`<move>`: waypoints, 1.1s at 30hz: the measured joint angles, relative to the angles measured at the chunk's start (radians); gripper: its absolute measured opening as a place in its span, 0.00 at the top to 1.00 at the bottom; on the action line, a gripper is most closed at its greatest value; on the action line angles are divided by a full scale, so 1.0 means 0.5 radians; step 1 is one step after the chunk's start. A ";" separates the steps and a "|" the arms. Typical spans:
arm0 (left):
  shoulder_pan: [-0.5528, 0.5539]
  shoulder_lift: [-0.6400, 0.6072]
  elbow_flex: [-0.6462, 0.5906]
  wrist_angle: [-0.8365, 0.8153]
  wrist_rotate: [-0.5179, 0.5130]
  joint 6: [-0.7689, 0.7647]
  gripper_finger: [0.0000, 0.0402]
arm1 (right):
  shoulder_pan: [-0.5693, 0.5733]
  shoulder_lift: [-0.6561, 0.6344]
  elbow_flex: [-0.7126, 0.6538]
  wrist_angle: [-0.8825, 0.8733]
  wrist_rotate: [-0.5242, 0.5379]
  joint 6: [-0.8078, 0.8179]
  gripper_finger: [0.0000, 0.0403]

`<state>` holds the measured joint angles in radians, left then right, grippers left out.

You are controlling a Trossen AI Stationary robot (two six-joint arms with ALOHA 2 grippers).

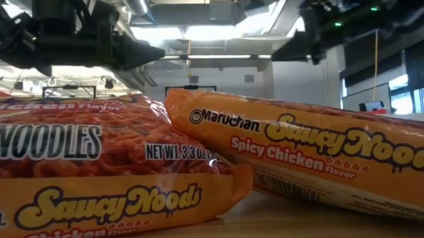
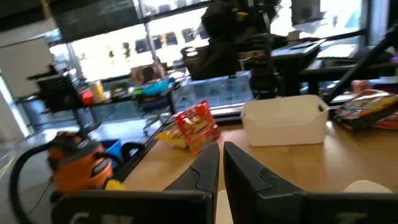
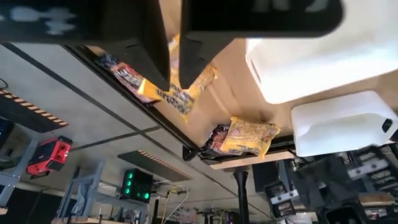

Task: Sort Maruchan noodles
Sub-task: Put the middle top yellow noodle pack into the center white bin

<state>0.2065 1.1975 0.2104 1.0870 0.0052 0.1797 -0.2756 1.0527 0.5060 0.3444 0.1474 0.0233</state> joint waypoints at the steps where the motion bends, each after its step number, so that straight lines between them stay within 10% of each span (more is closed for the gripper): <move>1: 0.017 0.050 0.000 0.065 0.042 0.012 0.96 | 0.000 0.080 0.053 0.000 0.001 0.012 0.89; 13: 0.053 0.290 0.001 0.310 -0.073 0.166 0.96 | 0.000 0.811 0.658 -0.128 0.002 0.014 0.52; 33: 0.015 0.578 0.247 0.485 0.051 0.155 0.96 | -0.031 0.881 0.726 -0.429 -0.016 -0.424 0.49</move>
<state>0.2140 1.4865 0.3338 1.3296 0.0305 0.2570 -0.2909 1.4932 0.8688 0.1298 0.1394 -0.1887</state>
